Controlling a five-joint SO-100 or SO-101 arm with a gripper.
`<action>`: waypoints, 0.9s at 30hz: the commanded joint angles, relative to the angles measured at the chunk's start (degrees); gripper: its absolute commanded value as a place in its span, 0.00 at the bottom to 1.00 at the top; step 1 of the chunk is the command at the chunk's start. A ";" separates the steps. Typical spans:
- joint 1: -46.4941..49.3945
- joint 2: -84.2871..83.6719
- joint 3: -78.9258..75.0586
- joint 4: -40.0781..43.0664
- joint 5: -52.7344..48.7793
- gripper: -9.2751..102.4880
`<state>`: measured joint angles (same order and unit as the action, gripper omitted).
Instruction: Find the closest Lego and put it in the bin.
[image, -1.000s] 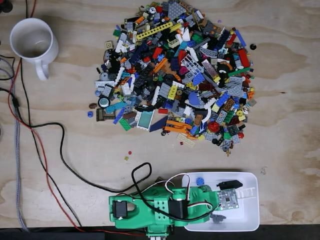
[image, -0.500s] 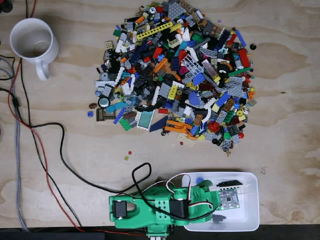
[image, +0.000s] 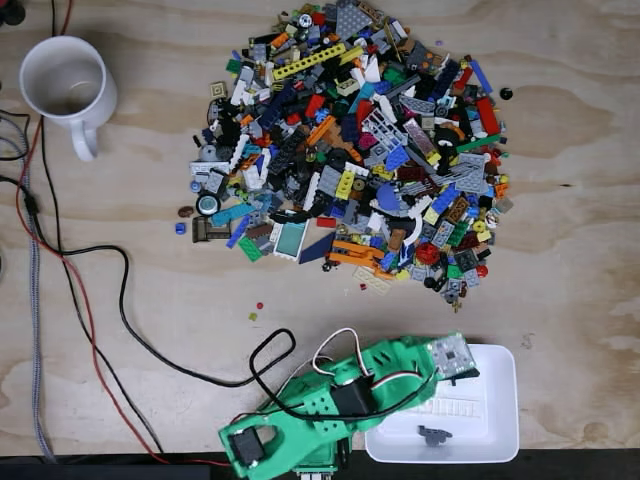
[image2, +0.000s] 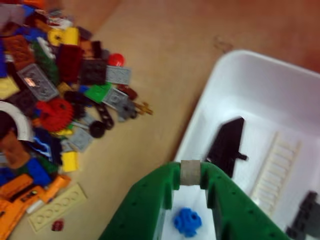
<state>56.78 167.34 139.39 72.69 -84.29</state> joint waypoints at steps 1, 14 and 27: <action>-29.44 -3.25 -2.99 -5.98 1.49 0.08; -69.08 23.82 40.87 -26.63 3.96 0.08; -68.12 25.93 40.87 -20.21 6.59 0.08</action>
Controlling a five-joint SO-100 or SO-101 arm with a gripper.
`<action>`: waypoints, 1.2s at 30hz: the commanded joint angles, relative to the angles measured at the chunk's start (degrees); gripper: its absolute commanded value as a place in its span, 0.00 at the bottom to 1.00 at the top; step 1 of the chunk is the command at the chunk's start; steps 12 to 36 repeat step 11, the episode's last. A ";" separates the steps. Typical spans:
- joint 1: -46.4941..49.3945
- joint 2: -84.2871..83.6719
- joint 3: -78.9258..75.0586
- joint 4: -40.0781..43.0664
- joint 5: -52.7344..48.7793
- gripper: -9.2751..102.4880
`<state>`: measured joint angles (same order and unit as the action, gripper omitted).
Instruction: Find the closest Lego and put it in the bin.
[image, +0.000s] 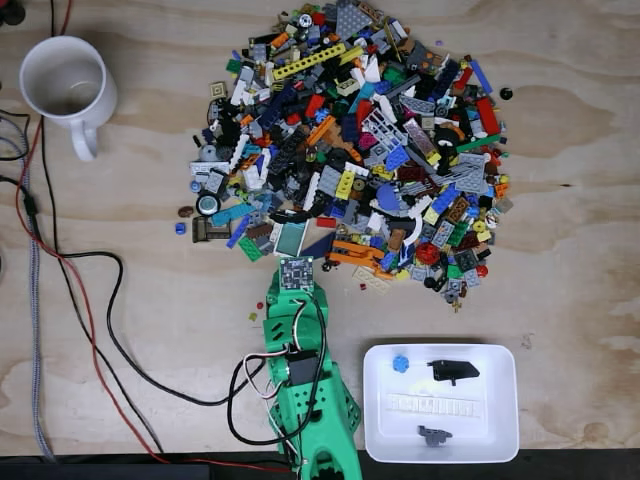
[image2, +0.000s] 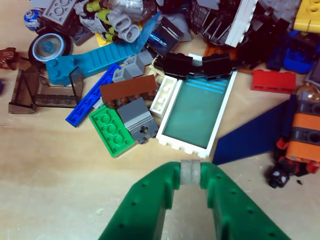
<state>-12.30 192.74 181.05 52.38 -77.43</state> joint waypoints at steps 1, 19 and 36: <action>1.14 0.53 -0.79 0.09 -0.26 0.08; 2.72 0.53 -0.79 0.09 -1.05 0.08; 2.72 0.53 -0.79 0.09 -1.05 0.08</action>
